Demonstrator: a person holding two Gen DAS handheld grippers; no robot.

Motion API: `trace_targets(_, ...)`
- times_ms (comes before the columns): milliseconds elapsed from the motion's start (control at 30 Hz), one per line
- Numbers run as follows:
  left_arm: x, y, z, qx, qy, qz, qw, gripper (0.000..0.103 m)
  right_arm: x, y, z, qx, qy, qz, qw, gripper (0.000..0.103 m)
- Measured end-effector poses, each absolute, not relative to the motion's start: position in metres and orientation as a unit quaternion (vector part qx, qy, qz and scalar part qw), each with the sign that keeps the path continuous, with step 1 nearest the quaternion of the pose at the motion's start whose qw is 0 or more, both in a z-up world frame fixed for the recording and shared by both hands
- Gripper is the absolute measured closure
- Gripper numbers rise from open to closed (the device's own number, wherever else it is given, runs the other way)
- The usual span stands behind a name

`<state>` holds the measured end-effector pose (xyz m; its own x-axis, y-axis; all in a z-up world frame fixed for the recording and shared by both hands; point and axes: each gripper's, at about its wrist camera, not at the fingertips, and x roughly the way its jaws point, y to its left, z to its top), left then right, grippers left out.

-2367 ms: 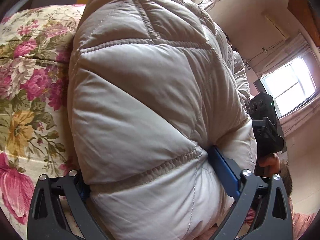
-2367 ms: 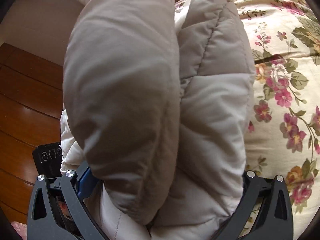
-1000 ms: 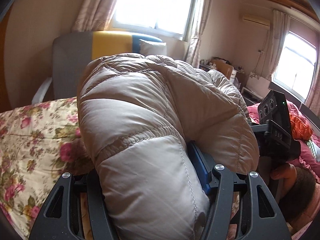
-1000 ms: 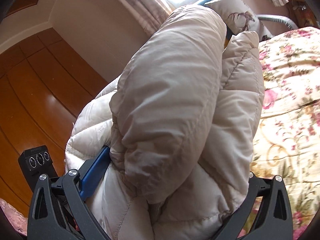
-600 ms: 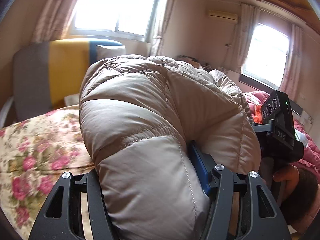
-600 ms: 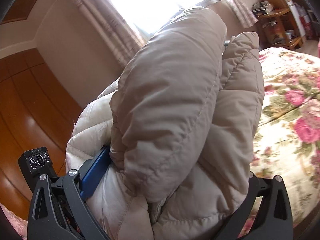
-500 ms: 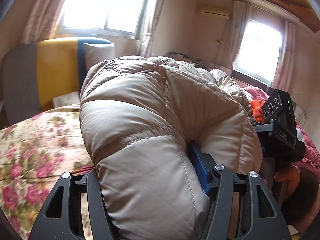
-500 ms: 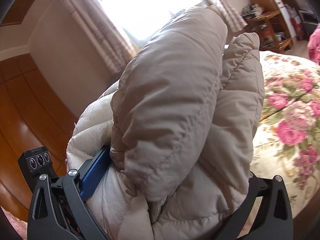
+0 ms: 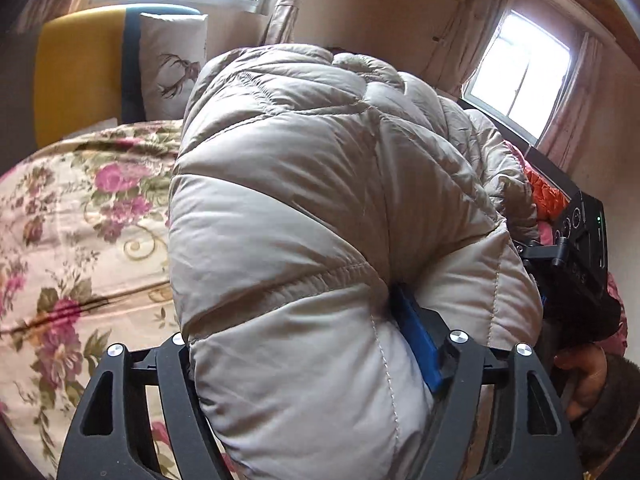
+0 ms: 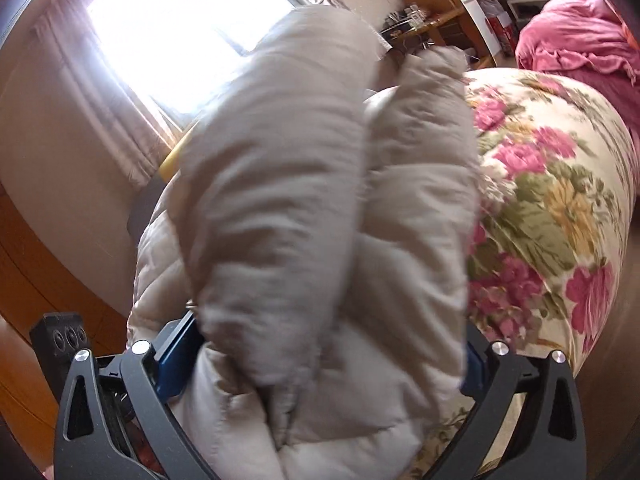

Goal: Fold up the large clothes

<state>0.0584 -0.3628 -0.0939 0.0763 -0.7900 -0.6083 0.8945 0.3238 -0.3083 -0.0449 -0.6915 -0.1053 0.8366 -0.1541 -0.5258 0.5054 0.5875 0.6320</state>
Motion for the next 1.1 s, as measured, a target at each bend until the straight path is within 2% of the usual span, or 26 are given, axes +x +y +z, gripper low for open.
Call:
trace_targets(133,0.061,-0.353,-0.101,0.058,0.379,-0.556,0.737,0.014,-0.064,-0.678,-0.101,0.389,0.223,-0.195,0.872,0.002)
trace_targets(333,0.052,-0.346,-0.093,0.081,0.369,-0.533,0.757,0.012,-0.050,-0.645,-0.075,0.370,0.247,-0.226,0.866,0.002)
trace_targets(400,0.048,-0.342,-0.091,0.084,0.367,-0.528,0.761,0.012,-0.062,-0.622,-0.040,0.359,0.258,-0.239,0.865,0.002)
trace_targets(500,0.043,-0.338,-0.088,0.084,0.368,-0.522,0.765,0.012,-0.074,-0.620,-0.022,0.343,0.269,-0.255,0.863,0.002)
trace_targets(700,0.033,-0.328,-0.081,0.081,0.372,-0.510,0.771,0.012,-0.096,-0.591,0.030,0.299,0.234,-0.304,0.874,0.002)
trace_targets(800,0.031,-0.328,-0.080,0.084,0.373,-0.505,0.774,0.012,-0.090,-0.585,0.039,0.259,0.230,-0.330,0.878,0.002)
trace_targets(933,0.023,-0.325,-0.075,0.097,0.377,-0.499,0.774,0.010,-0.067,-0.610,0.033,0.234,0.277,-0.381,0.850,0.002)
trace_targets(1000,0.020,-0.323,-0.072,0.103,0.383,-0.498,0.771,0.006,-0.061,-0.611,0.032,0.240,0.300,-0.395,0.835,0.002)
trace_targets(1100,0.014,-0.320,-0.067,0.117,0.391,-0.492,0.769,0.006,-0.062,-0.612,0.030,0.258,0.299,-0.402,0.826,0.002)
